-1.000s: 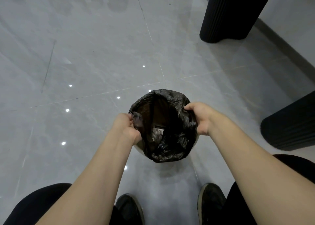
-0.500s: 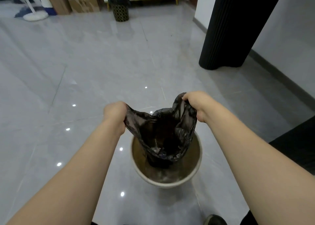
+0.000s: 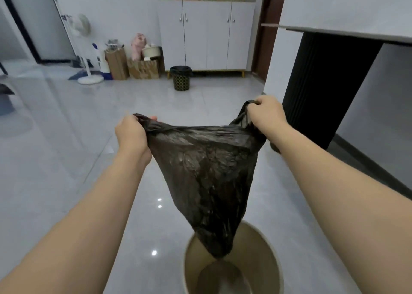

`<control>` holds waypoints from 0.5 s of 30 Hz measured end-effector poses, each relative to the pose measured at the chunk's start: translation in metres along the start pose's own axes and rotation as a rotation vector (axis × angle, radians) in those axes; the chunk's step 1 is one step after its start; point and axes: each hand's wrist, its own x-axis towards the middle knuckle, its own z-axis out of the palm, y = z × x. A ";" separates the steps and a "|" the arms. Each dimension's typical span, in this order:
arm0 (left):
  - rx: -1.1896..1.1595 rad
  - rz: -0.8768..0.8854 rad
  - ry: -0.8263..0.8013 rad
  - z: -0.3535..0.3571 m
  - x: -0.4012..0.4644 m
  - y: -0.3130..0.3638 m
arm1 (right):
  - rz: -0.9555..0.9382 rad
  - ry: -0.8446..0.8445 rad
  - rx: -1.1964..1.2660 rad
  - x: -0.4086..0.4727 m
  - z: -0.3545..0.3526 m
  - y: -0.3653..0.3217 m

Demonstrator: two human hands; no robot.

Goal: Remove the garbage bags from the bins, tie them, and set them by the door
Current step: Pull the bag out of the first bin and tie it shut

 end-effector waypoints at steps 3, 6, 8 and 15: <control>-0.055 0.078 0.031 0.009 0.009 0.036 | -0.109 0.004 0.161 0.014 0.002 -0.038; -0.083 0.139 0.033 0.010 0.016 0.063 | -0.204 -0.069 0.283 0.016 0.008 -0.068; -0.114 0.138 0.053 0.004 0.020 0.072 | -0.238 -0.118 0.301 0.017 0.018 -0.078; 0.099 0.199 0.287 -0.062 0.054 0.031 | -0.181 -0.299 0.117 0.009 0.108 -0.043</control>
